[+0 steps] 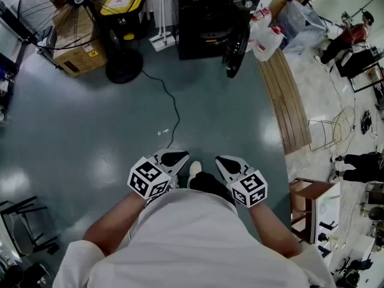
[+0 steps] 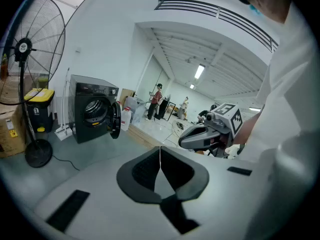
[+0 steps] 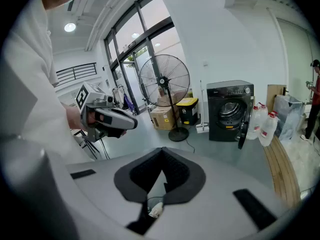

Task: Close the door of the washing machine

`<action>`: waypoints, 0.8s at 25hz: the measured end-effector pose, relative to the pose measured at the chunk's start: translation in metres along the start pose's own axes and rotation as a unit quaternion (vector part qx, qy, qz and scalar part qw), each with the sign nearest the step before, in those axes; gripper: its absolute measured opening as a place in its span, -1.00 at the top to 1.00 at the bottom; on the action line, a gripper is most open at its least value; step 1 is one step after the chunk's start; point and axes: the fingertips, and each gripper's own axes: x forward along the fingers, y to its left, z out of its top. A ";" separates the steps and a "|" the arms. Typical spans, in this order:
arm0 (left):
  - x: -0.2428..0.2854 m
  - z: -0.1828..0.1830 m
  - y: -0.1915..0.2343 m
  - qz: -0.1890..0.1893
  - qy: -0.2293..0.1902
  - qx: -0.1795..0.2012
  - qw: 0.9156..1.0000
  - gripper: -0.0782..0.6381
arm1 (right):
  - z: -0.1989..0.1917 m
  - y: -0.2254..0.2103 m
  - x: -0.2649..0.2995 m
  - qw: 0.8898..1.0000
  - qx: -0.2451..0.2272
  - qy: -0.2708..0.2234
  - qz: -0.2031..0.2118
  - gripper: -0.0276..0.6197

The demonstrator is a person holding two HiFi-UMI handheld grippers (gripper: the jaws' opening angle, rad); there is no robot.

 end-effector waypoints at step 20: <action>0.094 0.079 0.043 0.034 0.013 0.012 0.999 0.72 | 0.029 -0.126 0.020 1.000 0.022 -0.019 0.012 0.70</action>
